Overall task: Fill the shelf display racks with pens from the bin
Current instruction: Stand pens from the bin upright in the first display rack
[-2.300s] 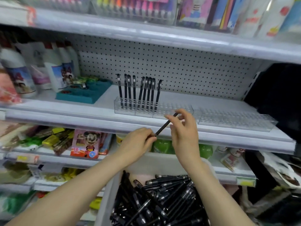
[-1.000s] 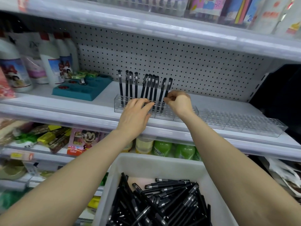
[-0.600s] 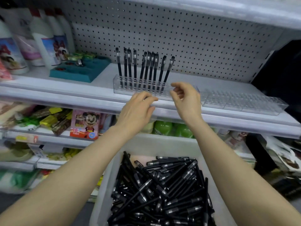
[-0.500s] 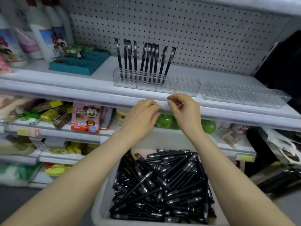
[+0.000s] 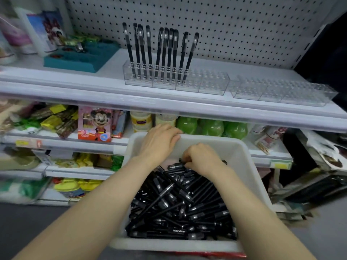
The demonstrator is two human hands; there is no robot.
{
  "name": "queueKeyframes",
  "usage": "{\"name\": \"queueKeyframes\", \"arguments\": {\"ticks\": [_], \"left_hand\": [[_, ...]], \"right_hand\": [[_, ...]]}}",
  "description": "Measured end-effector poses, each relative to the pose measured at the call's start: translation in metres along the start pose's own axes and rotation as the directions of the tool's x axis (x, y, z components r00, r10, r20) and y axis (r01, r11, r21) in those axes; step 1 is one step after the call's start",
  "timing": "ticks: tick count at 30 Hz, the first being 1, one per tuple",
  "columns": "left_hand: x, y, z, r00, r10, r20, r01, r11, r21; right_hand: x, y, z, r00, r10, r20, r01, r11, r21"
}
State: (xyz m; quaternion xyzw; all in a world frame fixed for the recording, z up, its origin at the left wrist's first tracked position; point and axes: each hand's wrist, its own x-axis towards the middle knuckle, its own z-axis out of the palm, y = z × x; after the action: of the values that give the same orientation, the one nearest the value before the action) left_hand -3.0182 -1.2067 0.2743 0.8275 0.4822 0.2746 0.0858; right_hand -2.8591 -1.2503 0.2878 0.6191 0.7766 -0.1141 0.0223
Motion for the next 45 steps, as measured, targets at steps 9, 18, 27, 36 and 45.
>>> {"name": "queueKeyframes", "arguments": {"ticks": [9, 18, 27, 36, 45], "left_hand": [[-0.002, 0.000, -0.002, 0.999, -0.024, 0.025, 0.025, 1.000, -0.008], [0.003, 0.005, -0.012, 0.989, -0.095, -0.117, 0.060, 0.961, -0.269], [0.027, 0.025, -0.044, 0.997, -0.025, -0.074, 0.001, 0.955, -0.298], [0.062, 0.036, -0.083, 0.990, 0.008, -0.138, -0.057, 0.934, -0.354], [0.106, 0.014, -0.101, 0.973, 0.088, -0.212, -0.069, 0.993, 0.096]], "right_hand": [[0.004, -0.010, 0.006, 0.994, -0.028, 0.101, 0.035, 0.997, -0.069], [-0.004, 0.013, -0.037, 0.997, -0.037, -0.067, 0.058, 0.935, 0.350], [0.000, 0.029, -0.080, 0.971, -0.008, -0.237, 0.141, 0.822, 0.551], [0.002, 0.035, -0.114, 0.948, 0.004, -0.317, 0.193, 0.788, 0.585], [0.035, 0.037, -0.177, 0.778, 0.281, -0.561, 0.260, 0.669, 0.697]]}}
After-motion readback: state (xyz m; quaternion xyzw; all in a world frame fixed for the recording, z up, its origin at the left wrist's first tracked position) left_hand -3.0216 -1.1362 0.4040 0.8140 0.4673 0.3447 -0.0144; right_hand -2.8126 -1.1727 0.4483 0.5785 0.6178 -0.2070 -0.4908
